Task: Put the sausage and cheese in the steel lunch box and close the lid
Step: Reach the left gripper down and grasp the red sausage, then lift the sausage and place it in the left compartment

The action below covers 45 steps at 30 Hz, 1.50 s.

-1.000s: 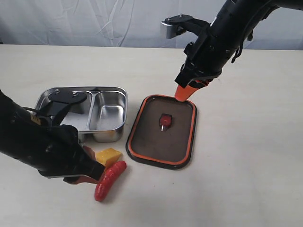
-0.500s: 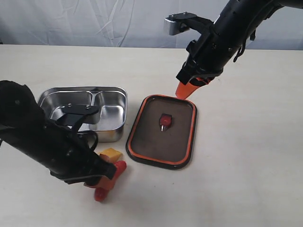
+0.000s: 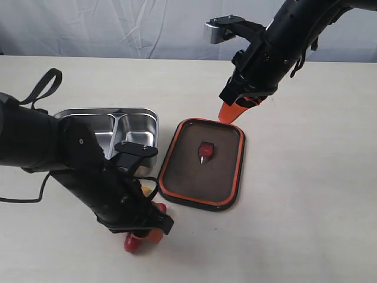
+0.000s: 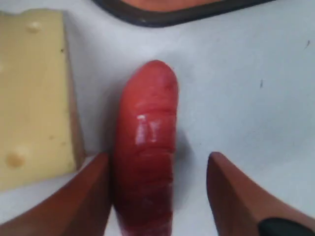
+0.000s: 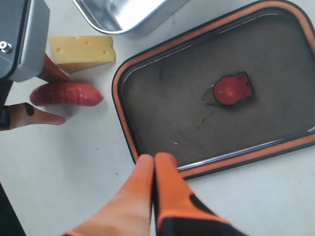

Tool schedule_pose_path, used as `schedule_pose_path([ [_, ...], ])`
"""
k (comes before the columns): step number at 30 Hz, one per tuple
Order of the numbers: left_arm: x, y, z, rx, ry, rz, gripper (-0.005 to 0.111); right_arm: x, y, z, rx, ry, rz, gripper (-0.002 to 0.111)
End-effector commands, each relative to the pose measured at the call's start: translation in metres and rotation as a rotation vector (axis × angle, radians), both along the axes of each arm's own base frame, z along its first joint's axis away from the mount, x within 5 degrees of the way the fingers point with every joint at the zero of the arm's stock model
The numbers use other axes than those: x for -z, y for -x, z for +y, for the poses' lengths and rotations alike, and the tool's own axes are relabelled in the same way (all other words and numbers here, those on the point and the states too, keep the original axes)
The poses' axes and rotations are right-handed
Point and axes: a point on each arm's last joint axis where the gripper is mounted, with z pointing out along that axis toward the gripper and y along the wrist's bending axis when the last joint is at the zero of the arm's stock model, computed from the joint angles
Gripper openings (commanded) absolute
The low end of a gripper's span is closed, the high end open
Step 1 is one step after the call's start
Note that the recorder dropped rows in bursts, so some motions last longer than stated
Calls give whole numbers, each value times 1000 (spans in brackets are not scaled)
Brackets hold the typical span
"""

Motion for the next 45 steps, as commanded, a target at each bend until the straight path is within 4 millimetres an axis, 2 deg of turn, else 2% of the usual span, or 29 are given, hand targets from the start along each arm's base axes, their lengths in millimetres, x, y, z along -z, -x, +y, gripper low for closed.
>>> schedule_pose_path([
  [1,15,8,-3,17,-33,86,17,-2,0,-2,2,-2,-2,0],
  [2,15,10,-3,19,-33,100,5,-2,0,-2,2,-2,-2,0],
  [3,15,11,-3,25,-34,111,0,-2,0,-2,2,-2,-2,0],
  [7,12,12,-3,33,-29,127,0,-2,0,-2,2,-1,-3,0],
  [10,-2,9,-6,48,-2,85,0,-2,0,-2,2,-1,-3,0],
  [18,-63,-2,-8,84,109,-134,0,-7,2,-4,0,-2,-18,0],
  [21,-81,-5,-3,89,80,-219,0,-14,4,-5,-1,-6,-39,0],
  [27,-106,-25,29,-30,-124,-387,0,-27,9,-11,-8,2,-88,0],
  [30,-110,-39,49,-70,-219,-439,0,-29,10,-11,-9,5,-97,0],
  [39,-113,-72,104,-258,-252,-488,0,-29,10,-11,-9,5,-97,0],
  [42,-112,-80,111,-253,-251,-523,0,-29,10,-11,-9,5,-97,0],
  [45,-102,-88,112,-237,-255,-534,0,-29,9,-11,-3,1,-105,0],
])
